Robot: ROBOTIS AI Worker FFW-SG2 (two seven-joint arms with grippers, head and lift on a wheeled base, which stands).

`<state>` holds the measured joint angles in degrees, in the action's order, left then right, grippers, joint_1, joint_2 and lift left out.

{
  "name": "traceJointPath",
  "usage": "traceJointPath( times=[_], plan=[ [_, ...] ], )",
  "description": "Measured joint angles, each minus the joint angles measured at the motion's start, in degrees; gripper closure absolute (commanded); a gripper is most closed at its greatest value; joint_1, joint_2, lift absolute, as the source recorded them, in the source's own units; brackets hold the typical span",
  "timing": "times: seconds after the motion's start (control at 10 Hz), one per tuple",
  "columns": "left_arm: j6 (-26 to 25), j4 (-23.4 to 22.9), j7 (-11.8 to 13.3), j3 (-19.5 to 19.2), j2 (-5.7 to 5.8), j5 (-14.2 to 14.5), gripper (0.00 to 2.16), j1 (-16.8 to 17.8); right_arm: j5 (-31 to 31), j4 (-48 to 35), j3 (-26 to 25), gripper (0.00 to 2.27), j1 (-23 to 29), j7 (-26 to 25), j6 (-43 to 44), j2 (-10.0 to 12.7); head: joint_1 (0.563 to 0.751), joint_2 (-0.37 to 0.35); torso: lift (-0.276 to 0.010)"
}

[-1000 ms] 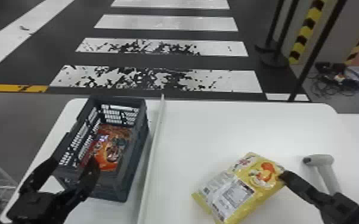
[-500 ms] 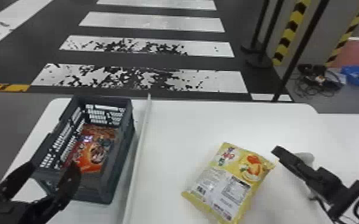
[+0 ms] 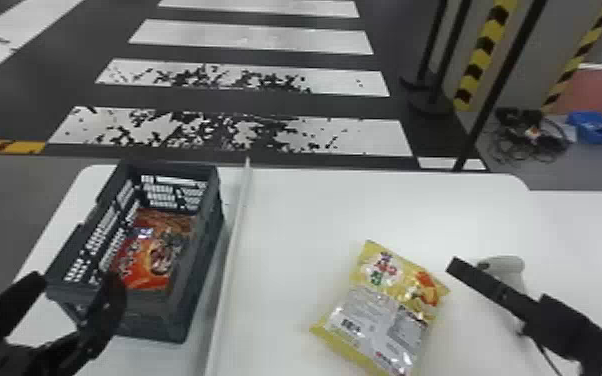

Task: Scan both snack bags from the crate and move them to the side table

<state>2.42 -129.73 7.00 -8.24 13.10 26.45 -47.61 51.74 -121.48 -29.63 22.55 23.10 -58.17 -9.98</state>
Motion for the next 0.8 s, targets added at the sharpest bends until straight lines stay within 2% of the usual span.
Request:
traceJointPath(
  times=[0.1,0.2,0.3,0.5,0.8],
  plan=[
    [0.48,0.13,0.03,0.34,0.00,-0.04,0.03,0.00,-0.01,-5.48,0.97,1.07,3.87,0.37,-1.10,2.03,0.695,0.032,-0.095],
    [0.89,0.25,0.04,0.68,0.00,-0.11,0.03,0.04,-1.06,-9.44,2.79,1.64,7.16,0.68,-1.71,3.80,0.695,0.054,-0.095],
    [1.28,0.35,-0.01,1.10,0.00,-0.49,0.03,0.08,-3.60,-12.06,5.26,2.04,9.50,0.87,-2.42,5.30,0.695,0.101,-0.095],
    [1.82,0.79,-0.06,1.70,0.00,-1.03,0.03,0.14,-9.65,-13.37,11.04,2.22,11.37,1.82,-2.76,6.57,0.695,0.169,-0.095],
    [3.90,2.51,0.03,2.20,0.01,-1.13,0.03,0.60,-20.11,-8.09,22.64,2.22,9.41,2.03,2.32,7.37,0.695,0.263,-0.095]
  ],
)
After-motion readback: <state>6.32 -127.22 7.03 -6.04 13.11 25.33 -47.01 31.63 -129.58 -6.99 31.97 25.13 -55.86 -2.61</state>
